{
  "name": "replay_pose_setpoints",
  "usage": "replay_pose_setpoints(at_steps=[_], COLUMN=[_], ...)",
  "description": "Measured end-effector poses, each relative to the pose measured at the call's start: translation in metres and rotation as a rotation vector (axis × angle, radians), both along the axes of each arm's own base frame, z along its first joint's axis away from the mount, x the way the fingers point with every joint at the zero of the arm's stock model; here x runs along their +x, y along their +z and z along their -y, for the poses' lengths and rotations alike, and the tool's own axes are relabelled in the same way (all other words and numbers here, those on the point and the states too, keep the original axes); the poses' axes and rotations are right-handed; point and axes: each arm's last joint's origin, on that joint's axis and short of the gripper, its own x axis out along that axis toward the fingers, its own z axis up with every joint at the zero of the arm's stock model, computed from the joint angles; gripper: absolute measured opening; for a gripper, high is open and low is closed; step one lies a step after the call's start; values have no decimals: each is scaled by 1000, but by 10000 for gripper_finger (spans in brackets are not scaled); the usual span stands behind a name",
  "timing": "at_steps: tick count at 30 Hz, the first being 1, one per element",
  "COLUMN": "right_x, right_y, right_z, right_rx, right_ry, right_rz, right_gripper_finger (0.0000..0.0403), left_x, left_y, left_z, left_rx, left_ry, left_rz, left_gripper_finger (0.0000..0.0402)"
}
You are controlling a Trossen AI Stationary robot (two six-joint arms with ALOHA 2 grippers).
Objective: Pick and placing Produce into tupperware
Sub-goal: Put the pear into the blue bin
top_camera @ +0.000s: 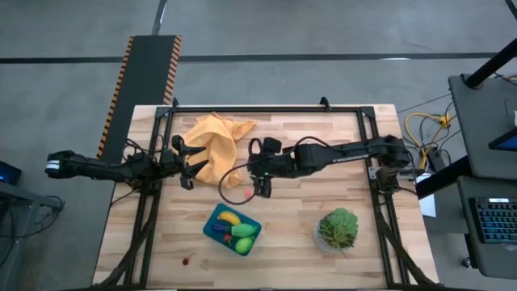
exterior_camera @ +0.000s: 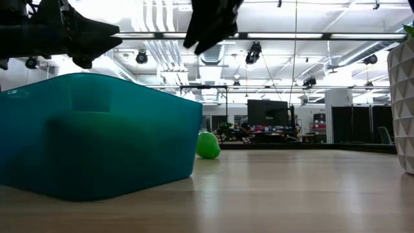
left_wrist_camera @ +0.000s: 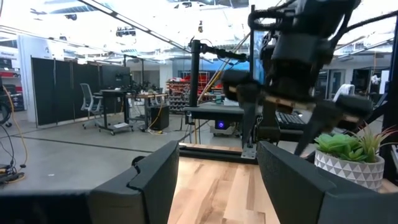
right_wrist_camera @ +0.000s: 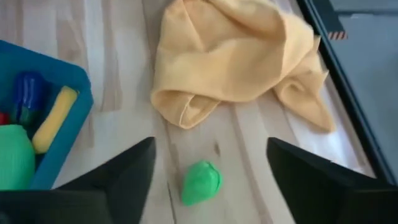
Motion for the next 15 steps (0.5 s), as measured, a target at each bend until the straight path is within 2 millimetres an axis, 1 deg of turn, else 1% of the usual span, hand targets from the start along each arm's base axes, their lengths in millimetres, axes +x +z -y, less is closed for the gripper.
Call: replay_pose_setpoints(at_steps=[4,6,12,15], right_x=[8,13,29,35], right_y=[-16,-27,-70,-87], right_z=[9,14,27,34], right_rx=[-19,-39,-48,-43], right_ry=[-85,-116,-137,-165], right_rz=[-23,-47,-155,-189], right_gripper_finger=[349,367,375,375], left_x=[0,0,0,0], left_y=[0,0,0,0], left_z=[0,0,0,0], left_rx=[0,0,0,0], left_ry=[-1,0,0,0], left_rz=[0,-1,-1,-2], left_gripper_finger=[206,206,206,206])
